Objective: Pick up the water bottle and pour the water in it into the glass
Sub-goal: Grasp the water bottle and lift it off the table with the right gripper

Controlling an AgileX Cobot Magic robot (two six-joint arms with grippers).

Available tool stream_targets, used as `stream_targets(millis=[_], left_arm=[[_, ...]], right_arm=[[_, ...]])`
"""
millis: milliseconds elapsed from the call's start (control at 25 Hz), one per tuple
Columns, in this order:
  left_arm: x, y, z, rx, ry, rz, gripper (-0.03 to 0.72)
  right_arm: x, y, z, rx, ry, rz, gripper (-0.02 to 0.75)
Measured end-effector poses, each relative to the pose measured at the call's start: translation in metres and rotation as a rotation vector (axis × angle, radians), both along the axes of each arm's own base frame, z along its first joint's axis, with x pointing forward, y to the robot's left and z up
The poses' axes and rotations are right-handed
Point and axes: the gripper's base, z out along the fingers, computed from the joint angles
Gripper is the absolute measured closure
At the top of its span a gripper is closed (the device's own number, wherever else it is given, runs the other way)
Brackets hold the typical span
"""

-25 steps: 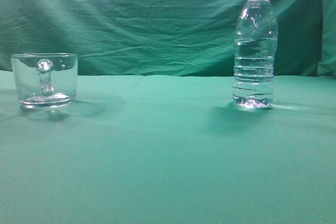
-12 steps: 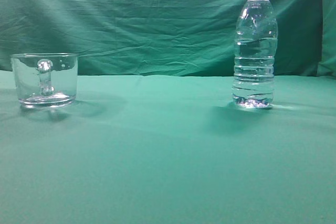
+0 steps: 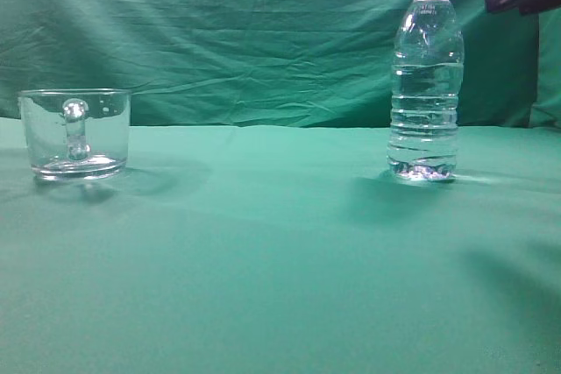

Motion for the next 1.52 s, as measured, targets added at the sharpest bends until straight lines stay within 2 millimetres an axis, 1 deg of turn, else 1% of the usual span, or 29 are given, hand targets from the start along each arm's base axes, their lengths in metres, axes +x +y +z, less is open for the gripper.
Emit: stream_targets(millis=[40,80,160,200,240,280,480,560,640,680,920,1240,1360,1480,1520], left_arm=[[0.000,0.000,0.000,0.000,0.000,0.000,0.688],[0.000,0.000,0.000,0.000,0.000,0.000,0.688],[0.000,0.000,0.000,0.000,0.000,0.000,0.688],[0.000,0.000,0.000,0.000,0.000,0.000,0.688],[0.000,0.000,0.000,0.000,0.000,0.000,0.688],[0.000,0.000,0.000,0.000,0.000,0.000,0.688],[0.000,0.000,0.000,0.000,0.000,0.000,0.688],[0.000,0.000,0.000,0.000,0.000,0.000,0.688],[0.000,0.000,0.000,0.000,0.000,0.000,0.688],[0.000,0.000,0.000,0.000,0.000,0.000,0.688],[0.000,0.000,0.000,0.000,0.000,0.000,0.688],[0.000,0.000,0.000,0.000,0.000,0.000,0.688],[0.000,0.000,0.000,0.000,0.000,0.000,0.688],[0.000,0.000,0.000,0.000,0.000,0.000,0.688],[0.000,0.000,0.000,0.000,0.000,0.000,0.688]], right_arm=[[0.000,0.000,0.000,0.000,0.000,0.000,0.461],[0.002,0.002,-0.001,0.009,0.007,0.003,0.365],[0.009,0.006,-0.001,0.026,0.012,0.008,0.214],[0.016,0.011,-0.004,0.040,0.026,0.008,0.110],[0.020,0.013,-0.007,0.046,0.038,0.006,0.083],[0.023,0.015,-0.009,0.048,0.046,0.004,0.094],[0.037,0.023,-0.020,0.053,0.073,-0.004,0.094],[0.047,0.027,-0.029,0.056,0.057,-0.011,0.094],[0.050,0.028,-0.031,0.060,0.046,-0.013,0.094],[0.057,0.032,-0.037,0.060,0.038,-0.016,0.094],[0.075,0.039,-0.050,0.093,0.028,-0.057,0.094],[0.098,0.035,-0.069,0.122,0.027,-0.119,0.094],[0.102,0.038,-0.074,0.118,0.034,-0.097,0.094],[0.101,0.040,-0.078,0.108,0.036,-0.075,0.094],[0.101,0.040,-0.078,0.109,0.034,-0.071,0.136]])
